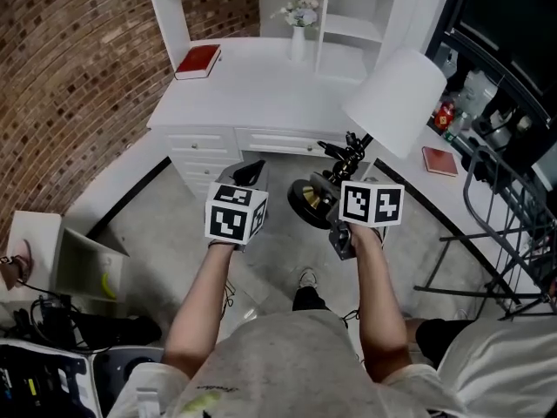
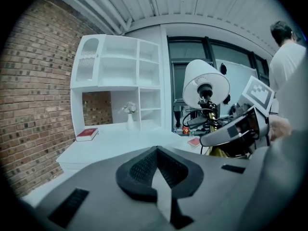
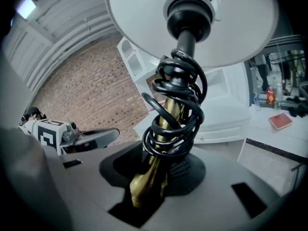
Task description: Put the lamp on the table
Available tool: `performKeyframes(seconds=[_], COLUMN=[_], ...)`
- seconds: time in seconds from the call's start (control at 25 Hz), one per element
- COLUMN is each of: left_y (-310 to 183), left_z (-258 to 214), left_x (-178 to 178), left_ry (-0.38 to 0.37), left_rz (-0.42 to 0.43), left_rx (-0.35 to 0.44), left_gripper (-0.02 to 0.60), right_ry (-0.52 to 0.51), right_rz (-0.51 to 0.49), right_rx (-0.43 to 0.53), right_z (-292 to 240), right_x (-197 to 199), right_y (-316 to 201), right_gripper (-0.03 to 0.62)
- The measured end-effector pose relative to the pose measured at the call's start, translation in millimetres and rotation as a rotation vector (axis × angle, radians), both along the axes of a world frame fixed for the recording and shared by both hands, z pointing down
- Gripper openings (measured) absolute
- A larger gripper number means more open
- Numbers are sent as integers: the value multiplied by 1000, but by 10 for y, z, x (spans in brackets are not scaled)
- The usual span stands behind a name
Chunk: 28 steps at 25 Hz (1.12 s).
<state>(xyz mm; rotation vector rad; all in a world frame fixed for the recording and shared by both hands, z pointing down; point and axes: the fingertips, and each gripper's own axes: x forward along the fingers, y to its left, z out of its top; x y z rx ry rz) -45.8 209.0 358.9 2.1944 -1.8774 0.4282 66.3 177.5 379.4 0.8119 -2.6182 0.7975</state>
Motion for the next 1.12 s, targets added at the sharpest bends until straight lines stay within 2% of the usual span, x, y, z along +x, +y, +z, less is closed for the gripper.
performKeyframes(seconds=[0.68,1.12], left_y=[-1707,-2336], left_z=[-141,-65], left_x=[239,270], left_ry=[-30,0], left_rz=[-37,-96], left_rx=[-8,-17], left_gripper=[-5,-5], right_ry=[34,34], right_rz=[-53,-49], right_rx=[7,2], right_z=[-78,16], right_x=[197,419], right_y=[-1660,-2374], right_gripper=[135,135])
